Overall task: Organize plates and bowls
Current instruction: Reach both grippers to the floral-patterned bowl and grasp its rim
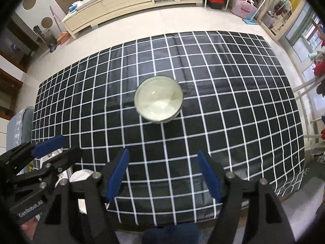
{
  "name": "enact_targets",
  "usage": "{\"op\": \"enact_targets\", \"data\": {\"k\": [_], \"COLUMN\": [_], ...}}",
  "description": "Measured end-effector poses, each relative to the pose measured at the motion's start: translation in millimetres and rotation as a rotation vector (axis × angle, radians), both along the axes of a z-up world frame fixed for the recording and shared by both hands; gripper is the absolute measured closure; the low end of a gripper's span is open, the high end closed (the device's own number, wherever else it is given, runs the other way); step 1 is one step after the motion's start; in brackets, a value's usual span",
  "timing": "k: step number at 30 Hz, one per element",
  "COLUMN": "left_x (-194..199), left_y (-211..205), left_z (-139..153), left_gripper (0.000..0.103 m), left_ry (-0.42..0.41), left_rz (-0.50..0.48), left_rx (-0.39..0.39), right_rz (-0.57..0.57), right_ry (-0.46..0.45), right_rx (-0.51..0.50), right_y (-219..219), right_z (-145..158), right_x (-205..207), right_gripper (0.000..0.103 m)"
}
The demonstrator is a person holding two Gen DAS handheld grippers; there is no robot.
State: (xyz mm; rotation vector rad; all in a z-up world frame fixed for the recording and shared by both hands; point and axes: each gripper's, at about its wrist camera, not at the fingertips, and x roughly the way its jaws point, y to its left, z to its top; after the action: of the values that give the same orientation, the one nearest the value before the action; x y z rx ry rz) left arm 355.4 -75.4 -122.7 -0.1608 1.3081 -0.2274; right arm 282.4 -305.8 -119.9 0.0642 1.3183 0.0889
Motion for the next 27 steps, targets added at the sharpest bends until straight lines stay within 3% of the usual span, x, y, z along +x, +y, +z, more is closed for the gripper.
{"op": "enact_targets", "data": {"k": [12,21,25,27], "left_x": [89.6,116.5,119.4,118.6], "left_y": [-25.1,-33.1,-33.0,-34.7], "left_z": [-53.6,-100.5,-114.8,-117.6], "left_gripper": [0.058,0.058,0.060,0.068], "left_ry": [0.056,0.092,0.101,0.094], "left_rz": [0.009,-0.007,-0.016,-0.022], "left_rx": [0.045,0.090,0.111,0.115], "right_rz": [-0.056,-0.039,-0.010,-0.003], "right_ry": [0.025,0.036,0.040,0.062], "right_rx": [0.034,0.022,0.002,-0.020], "right_y": [-47.8,-51.9,-43.6,-42.2], "right_z": [-44.3,-79.6,-89.7,-98.0], "right_x": [71.2,103.2,108.2,110.6], "right_gripper": [0.029,0.029,0.043,0.055]}}
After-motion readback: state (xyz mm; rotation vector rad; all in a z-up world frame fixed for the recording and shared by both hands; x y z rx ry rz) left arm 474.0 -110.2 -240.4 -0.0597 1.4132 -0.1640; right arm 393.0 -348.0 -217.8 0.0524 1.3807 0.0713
